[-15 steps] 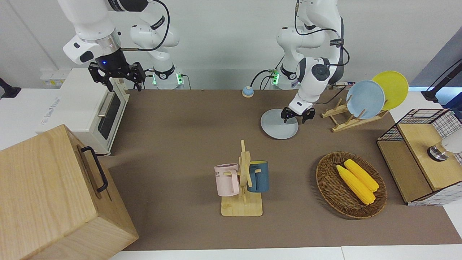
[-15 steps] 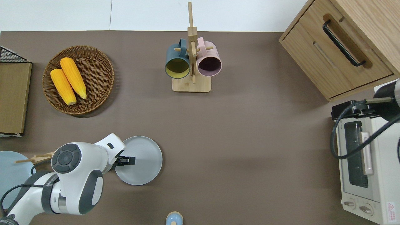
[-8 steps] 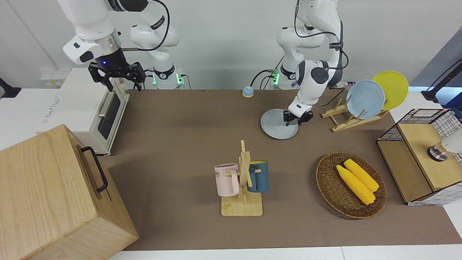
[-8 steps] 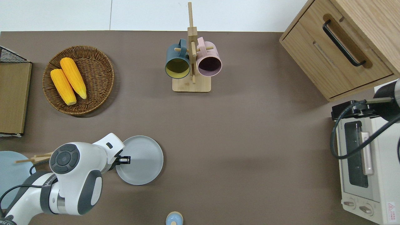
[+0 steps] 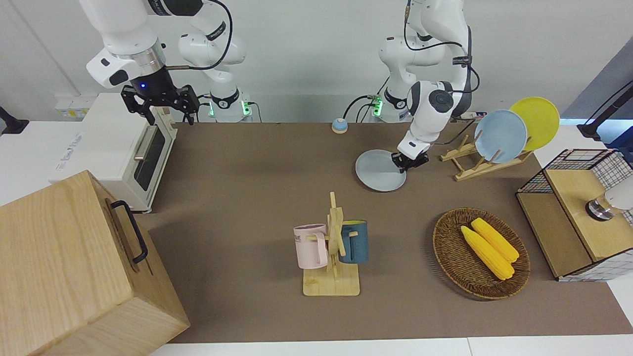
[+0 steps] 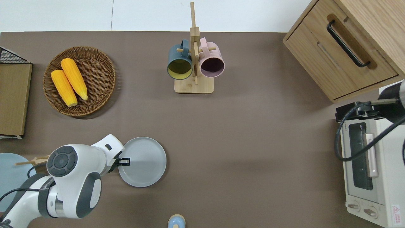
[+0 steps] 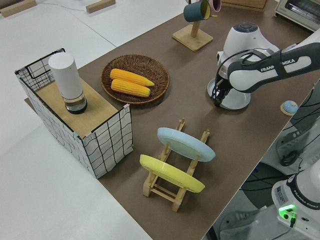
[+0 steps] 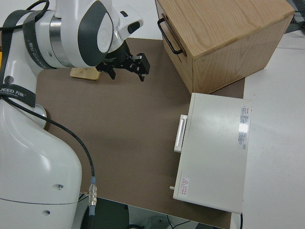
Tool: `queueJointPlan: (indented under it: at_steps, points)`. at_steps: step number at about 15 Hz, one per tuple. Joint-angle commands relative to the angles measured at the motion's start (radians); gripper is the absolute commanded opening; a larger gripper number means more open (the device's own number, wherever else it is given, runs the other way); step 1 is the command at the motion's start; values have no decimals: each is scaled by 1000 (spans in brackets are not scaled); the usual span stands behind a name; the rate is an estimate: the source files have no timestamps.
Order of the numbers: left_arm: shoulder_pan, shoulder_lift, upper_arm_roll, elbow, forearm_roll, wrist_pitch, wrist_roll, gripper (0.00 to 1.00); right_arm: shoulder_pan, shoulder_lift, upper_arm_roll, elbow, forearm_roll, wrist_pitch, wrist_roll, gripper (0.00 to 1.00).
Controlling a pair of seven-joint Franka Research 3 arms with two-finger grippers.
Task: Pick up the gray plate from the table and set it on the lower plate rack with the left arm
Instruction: 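Close the left gripper on the gray plate's rim, then lift the gray plate and carry it toward the wooden rack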
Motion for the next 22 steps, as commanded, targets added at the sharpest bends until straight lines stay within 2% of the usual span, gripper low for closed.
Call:
queueJointPlan:
  at_steps: [1,10,15,22]
  points:
    - [-8,20,-3,-12,-26,27,-1,0,-2,2,3,5,4,-6,4,983]
    - [-9,-5,-1,8,-26,6,-10,0,-2,2,3,5,4,-6,4,983]
    - [-6,-80,11,48,-26,-144,-24,0,-2,2,3,5,3,-6,4,983]
    - [3,-147,19,91,-26,-281,-26,0,-2,2,3,5,4,-6,4,983]
